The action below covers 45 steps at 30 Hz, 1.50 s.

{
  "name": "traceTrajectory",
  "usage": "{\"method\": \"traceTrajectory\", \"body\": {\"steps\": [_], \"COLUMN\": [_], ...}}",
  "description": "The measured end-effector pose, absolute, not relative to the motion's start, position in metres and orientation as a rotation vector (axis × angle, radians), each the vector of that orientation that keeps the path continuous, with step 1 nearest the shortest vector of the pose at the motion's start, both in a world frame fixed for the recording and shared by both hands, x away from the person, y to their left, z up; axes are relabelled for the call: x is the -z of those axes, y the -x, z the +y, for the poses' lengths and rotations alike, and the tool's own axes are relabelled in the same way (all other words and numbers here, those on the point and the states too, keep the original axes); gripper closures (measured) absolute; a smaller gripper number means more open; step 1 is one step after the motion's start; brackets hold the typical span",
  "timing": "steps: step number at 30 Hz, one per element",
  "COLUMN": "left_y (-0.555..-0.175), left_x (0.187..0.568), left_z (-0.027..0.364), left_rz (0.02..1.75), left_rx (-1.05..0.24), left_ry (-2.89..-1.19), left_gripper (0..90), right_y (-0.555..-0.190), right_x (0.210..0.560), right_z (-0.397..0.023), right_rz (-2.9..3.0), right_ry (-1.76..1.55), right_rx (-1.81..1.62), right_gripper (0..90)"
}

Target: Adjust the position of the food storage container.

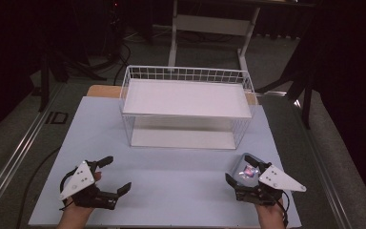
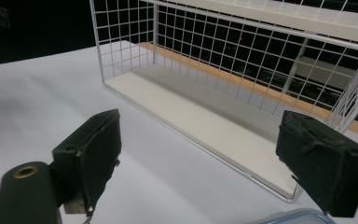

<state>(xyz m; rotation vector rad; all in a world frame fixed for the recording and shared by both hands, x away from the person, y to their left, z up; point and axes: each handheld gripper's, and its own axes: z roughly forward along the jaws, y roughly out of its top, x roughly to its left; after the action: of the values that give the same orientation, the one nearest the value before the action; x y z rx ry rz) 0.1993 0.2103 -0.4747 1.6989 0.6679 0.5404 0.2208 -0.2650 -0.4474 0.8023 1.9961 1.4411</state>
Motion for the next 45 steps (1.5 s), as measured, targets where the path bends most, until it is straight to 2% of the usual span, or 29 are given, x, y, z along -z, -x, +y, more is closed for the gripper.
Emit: {"method": "traceTrajectory", "body": {"steps": [9, 16, 23, 26, 33, 39, 44, 45], "left_y": [-0.198, -0.200, -0.201, -0.201, -0.203, -0.205, -0.207, -0.207], "left_x": [0.474, 0.476, 0.478, 0.479, 0.480, 0.480, 0.480, 0.480], "left_z": [0.209, 0.211, 0.209, 0.208, 0.206, 0.206, 0.205, 0.205], "left_rz": [0.665, 0.680, 0.672, 0.673, 0.660, 0.659, 0.657, 0.657], "left_rx": [-0.530, -0.488, -0.508, -0.507, -0.509, -0.503, -0.497, -0.497], "left_ry": [-1.692, -1.665, -1.691, -1.693, -1.710, -1.709, -1.710, -1.709], "left_gripper": [1.6, 1.6, 1.6, 1.6, 1.6, 1.6, 1.6, 1.6], "right_y": [-0.217, -0.219, -0.236, -0.244, -0.255, -0.258, -0.257, -0.256], "right_x": [0.445, 0.429, 0.422, 0.422, 0.434, 0.451, 0.464, 0.466], "right_z": [-0.258, -0.255, -0.266, -0.276, -0.298, -0.316, -0.332, -0.335], "right_rz": [2.016, 2.012, 2.035, 2.011, 1.987, 2.036, 2.070, 2.073], "right_ry": [-0.776, -0.779, -0.873, -0.897, -0.951, -0.990, -1.026, -1.040], "right_rx": [-1.472, -1.515, -1.496, -1.461, -1.307, -1.193, -1.133, -1.123], "right_gripper": [13.0, 12.7, 11.9, 14.5, 35.2, 68.7, 88.6, 89.7]}}
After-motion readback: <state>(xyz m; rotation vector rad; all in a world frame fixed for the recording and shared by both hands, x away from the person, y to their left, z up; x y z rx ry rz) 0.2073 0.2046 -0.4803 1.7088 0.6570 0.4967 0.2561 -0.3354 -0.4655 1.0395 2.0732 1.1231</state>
